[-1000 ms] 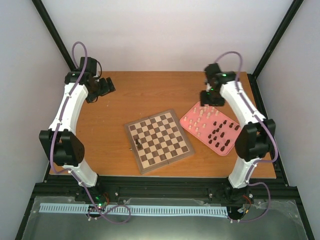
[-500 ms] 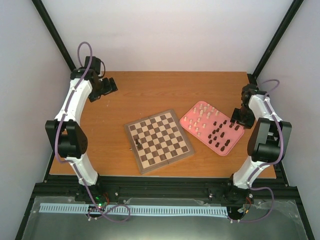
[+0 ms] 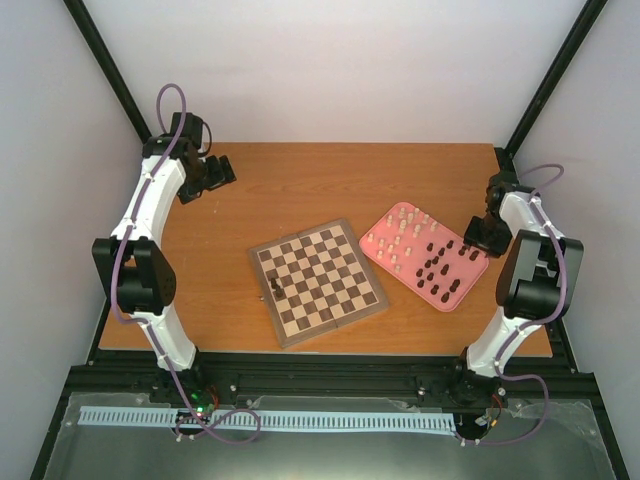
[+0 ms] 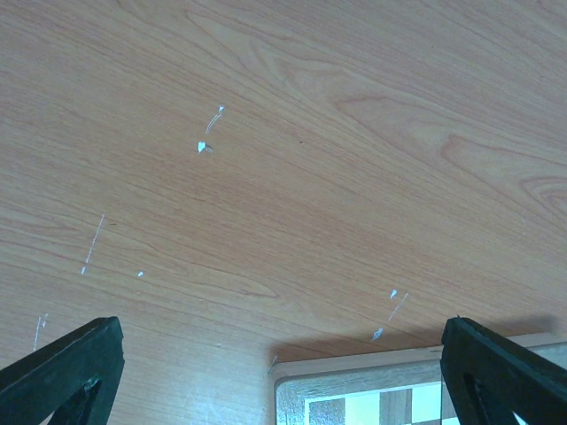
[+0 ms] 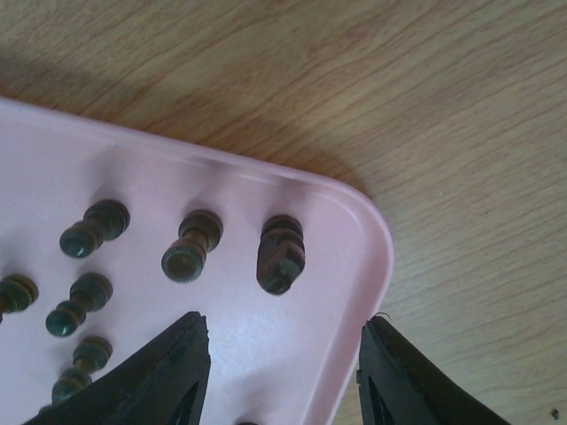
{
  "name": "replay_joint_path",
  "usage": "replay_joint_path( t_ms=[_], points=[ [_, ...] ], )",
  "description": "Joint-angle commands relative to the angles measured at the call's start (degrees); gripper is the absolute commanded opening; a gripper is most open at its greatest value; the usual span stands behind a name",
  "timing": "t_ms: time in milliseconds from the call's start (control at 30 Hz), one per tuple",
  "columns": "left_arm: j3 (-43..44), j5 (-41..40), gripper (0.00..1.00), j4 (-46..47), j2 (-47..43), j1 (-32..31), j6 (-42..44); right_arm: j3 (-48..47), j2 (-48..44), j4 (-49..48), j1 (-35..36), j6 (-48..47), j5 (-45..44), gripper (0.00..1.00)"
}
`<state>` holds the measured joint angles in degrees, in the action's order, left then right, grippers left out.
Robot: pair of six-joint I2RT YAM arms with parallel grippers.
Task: Set up the chess pieces on the board
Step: Pick up the chess piece from the storage box.
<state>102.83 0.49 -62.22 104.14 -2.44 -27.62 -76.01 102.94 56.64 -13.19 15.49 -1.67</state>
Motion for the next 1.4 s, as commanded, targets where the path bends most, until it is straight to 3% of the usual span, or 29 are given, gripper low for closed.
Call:
replay_joint_path(
  t_ms=[0, 233, 400, 633, 867, 1067, 1367],
  points=[
    [1.9, 0.1, 1.00, -1.2, -0.4, -0.4, 0.1, 0.5, 1.8, -2.7, -0.3, 1.4, -0.8, 0.46],
    [1.2, 0.0, 1.00, -1.2, -1.0, -0.4, 0.1, 1.1, 3.8, -4.9, -0.3, 2.4, -0.4, 0.45],
    [1.2, -0.3, 1.00, -1.2, -0.9, -0.4, 0.0, 1.3, 4.5, -5.1, -0.5, 2.4, -1.6, 0.35],
    [2.6, 0.0, 1.00, -1.5, 0.3, -0.5, -0.1, 1.6, 5.6, -5.8, -0.8, 2.5, -1.3, 0.32],
    [3.2, -0.1, 1.00, -1.7, 0.8, -0.4, 0.0, 1.6, 6.6, -6.5, -1.3, 2.4, -1.2, 0.22],
    [3.5, 0.1, 1.00, -1.9, 0.9, -0.4, 0.0, 1.6, 6.8, -6.6, -1.3, 2.5, -1.4, 0.06],
    [3.6, -0.3, 1.00, -2.2, 0.6, -0.5, 0.4, -1.8, -2.9, -0.5, -0.4, 3.7, -0.1, 0.03]
  ],
)
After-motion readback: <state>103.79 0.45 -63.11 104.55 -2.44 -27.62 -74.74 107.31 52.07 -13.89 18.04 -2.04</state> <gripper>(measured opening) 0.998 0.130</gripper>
